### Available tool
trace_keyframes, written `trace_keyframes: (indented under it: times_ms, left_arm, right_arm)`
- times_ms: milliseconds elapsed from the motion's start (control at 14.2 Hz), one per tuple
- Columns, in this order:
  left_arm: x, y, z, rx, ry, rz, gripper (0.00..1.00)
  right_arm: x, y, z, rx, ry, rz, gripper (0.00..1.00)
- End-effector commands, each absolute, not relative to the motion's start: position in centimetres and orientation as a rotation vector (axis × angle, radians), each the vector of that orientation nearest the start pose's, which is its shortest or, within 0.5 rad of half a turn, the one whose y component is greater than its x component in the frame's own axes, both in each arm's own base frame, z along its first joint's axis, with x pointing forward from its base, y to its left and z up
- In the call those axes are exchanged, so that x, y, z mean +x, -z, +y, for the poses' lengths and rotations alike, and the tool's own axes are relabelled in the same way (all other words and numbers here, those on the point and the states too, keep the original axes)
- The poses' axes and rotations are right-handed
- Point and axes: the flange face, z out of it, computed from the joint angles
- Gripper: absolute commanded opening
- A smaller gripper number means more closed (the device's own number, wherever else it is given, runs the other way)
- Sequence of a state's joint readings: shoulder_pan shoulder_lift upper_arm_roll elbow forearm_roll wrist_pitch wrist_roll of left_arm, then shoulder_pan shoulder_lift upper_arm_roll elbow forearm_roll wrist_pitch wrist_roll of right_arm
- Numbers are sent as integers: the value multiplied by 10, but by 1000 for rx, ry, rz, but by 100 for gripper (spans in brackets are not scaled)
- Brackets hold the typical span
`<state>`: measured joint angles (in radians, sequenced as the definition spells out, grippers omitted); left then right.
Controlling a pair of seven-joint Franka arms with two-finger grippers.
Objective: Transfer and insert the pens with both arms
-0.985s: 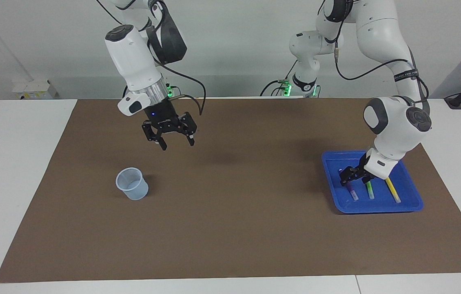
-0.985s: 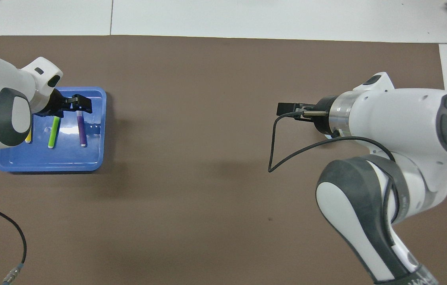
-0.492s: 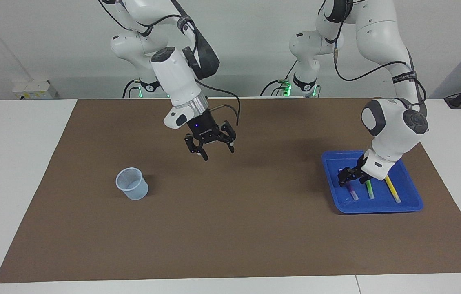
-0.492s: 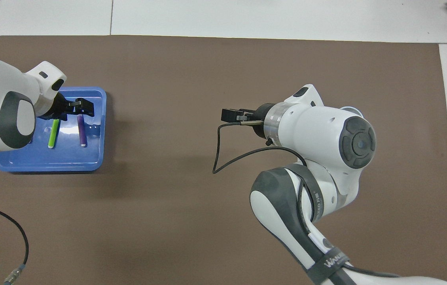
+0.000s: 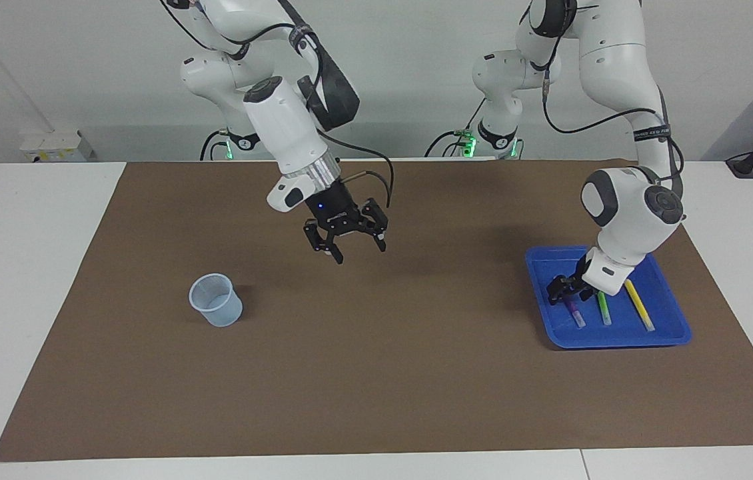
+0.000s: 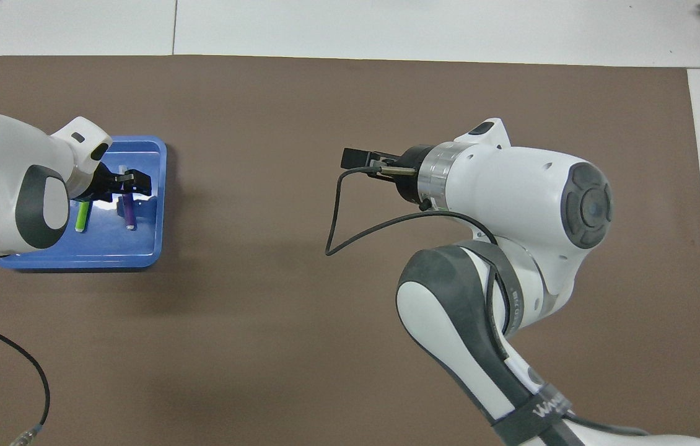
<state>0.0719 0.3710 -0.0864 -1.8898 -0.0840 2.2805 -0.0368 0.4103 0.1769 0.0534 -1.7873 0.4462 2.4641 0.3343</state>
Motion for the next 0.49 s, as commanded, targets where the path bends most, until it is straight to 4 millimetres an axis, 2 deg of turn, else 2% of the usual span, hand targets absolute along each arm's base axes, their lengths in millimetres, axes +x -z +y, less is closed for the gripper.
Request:
trace_keyframes:
  times_ms: [0, 281, 422]
  left_arm:
    - [615, -310, -6, -3231, 33, -130, 77]
    - [612, -308, -5, -3231, 22, -103, 72]
    - [607, -305, -6, -3230, 7, -95, 68]
  right_arm:
    - [604, -525, 290, -2565, 326, 205, 100]
    - [601, -525, 296, -2567, 329, 182, 100]
    - [606, -525, 289, -2571, 344, 171, 100]
